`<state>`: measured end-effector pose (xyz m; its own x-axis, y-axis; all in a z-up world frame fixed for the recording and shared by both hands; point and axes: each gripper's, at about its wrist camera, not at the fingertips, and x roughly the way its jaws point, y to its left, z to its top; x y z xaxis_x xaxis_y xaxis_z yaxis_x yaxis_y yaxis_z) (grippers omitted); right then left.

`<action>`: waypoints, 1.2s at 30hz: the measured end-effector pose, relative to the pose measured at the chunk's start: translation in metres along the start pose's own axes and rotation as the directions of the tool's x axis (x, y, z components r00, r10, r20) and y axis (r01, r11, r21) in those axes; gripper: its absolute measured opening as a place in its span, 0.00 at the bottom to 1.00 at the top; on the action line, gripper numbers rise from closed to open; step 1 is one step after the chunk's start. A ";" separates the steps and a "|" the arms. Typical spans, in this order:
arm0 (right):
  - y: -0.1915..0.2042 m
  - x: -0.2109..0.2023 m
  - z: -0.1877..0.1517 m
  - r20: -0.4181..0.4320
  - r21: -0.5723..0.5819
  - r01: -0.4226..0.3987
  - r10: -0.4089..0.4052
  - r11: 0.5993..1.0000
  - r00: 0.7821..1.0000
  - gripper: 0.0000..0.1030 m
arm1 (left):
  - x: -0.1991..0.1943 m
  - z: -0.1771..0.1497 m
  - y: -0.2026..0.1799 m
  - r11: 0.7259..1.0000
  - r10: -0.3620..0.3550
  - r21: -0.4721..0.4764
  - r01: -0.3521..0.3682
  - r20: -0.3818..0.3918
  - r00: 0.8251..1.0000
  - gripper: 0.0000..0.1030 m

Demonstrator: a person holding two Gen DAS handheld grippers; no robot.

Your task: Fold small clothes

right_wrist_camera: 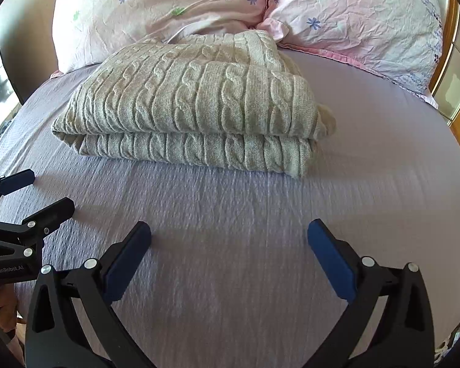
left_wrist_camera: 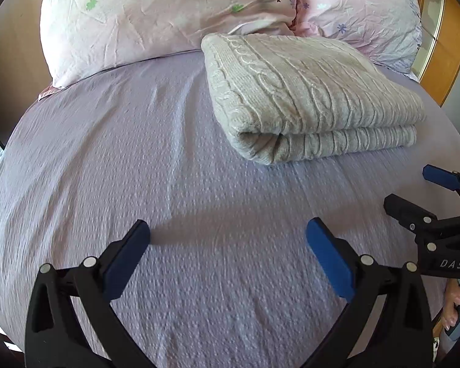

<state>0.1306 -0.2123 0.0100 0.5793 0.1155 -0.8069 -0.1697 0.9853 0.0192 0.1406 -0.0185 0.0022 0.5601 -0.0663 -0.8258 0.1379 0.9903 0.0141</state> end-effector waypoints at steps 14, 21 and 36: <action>0.000 0.000 0.000 0.001 -0.001 0.000 0.000 1.000 1.000 0.99 | 0.000 0.000 -0.001 1.000 0.001 -0.002 -0.001 0.000 1.000 0.98; 0.001 0.000 0.000 0.001 0.002 0.002 -0.002 1.000 1.000 0.99 | 0.000 0.000 0.000 1.000 0.001 -0.002 -0.001 0.000 1.000 0.98; 0.001 0.000 0.000 0.002 0.006 0.005 -0.005 1.000 1.000 0.99 | 0.000 0.000 -0.001 1.000 0.002 -0.003 -0.002 0.000 1.000 0.98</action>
<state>0.1303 -0.2115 0.0098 0.5815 0.1112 -0.8059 -0.1626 0.9865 0.0188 0.1408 -0.0193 0.0018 0.5608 -0.0643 -0.8255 0.1339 0.9909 0.0138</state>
